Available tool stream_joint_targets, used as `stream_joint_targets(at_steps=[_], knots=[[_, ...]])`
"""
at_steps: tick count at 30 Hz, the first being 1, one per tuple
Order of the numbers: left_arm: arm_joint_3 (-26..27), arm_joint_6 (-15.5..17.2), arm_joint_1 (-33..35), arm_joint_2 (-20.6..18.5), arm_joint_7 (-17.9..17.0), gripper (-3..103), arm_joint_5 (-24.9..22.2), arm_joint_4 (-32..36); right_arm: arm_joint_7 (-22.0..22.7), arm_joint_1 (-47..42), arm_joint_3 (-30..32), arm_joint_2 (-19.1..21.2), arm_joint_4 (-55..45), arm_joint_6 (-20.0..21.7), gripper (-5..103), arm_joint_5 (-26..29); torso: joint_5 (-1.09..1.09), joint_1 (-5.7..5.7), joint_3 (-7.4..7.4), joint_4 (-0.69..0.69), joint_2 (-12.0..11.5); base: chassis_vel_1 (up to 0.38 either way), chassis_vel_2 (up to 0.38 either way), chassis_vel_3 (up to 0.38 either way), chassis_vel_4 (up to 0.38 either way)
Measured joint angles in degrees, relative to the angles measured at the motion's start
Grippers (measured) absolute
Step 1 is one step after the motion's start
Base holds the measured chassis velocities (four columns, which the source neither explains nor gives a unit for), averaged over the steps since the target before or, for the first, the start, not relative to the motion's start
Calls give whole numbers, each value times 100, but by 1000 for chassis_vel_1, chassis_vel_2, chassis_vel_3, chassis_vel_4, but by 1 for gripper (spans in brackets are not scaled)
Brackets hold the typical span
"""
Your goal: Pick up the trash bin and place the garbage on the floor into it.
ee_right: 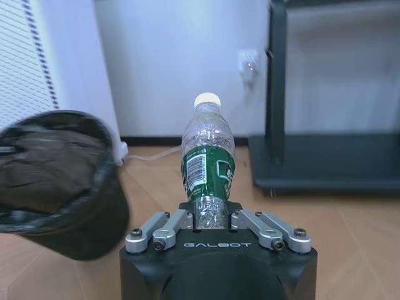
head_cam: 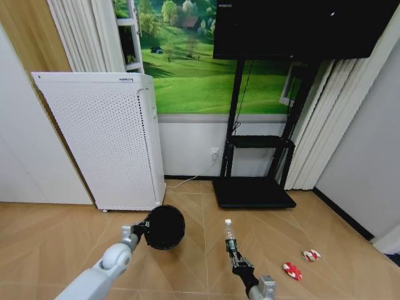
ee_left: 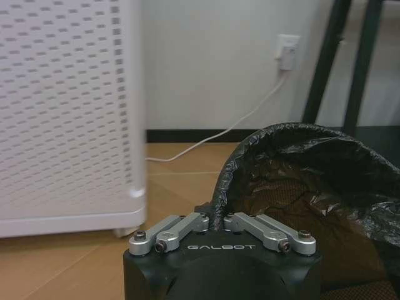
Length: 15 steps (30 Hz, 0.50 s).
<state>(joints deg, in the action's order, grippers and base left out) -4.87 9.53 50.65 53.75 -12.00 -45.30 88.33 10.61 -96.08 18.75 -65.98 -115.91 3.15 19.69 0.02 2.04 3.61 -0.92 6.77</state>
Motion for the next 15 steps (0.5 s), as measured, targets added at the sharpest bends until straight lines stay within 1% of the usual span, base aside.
stream_joint_targets(at_steps=[1,2,3,4,7,9,10,11,13,14,15], knots=[[-182,-10,-150,54,25,4,-13,-48,-69,8,1,61,-1,-97,22,-113,1,0,0,-1,0,0,0,0,0],[-568,-36,-426,161,72,4,-49,-126,-205,9,7,181,-25,-302,22,-266,0,0,0,-1,0,0,0,0,0],[-799,-40,-569,226,93,4,-86,-159,-280,12,6,238,-41,-428,22,-343,0,0,0,-2,0,0,0,0,0],[-799,-40,-569,226,93,4,-86,-159,-280,12,6,238,-41,-428,22,-343,0,0,0,-2,0,0,0,0,0],[-1363,-44,-870,386,106,4,-184,-197,-451,63,-24,272,-76,-699,22,-461,0,0,0,-2,0,0,0,0,0],[-1446,-44,-899,406,106,4,-203,-188,-486,85,-44,252,-86,-742,22,-468,0,0,0,-2,0,0,0,0,0],[-1591,-32,-918,431,96,4,-267,-111,-549,121,-89,200,-99,-794,22,-475,0,0,0,-1,0,0,0,0,0],[-1591,-32,-918,431,96,4,-267,-111,-549,121,-89,200,-99,-794,22,-475,0,0,0,-1,0,0,0,0,0],[-1700,-15,-885,416,83,4,-434,82,-617,164,-184,129,-91,-842,22,-505,-1,0,-1,-1,0,0,0,0,0],[-1715,-9,-835,388,79,4,-523,188,-632,190,-250,73,-31,-934,22,-563,-2,0,-1,-1,0,0,0,0,0],[-1715,-9,-835,388,79,4,-523,188,-632,190,-250,73,-31,-934,22,-563,-2,0,-1,-1,0,0,0,0,0]])
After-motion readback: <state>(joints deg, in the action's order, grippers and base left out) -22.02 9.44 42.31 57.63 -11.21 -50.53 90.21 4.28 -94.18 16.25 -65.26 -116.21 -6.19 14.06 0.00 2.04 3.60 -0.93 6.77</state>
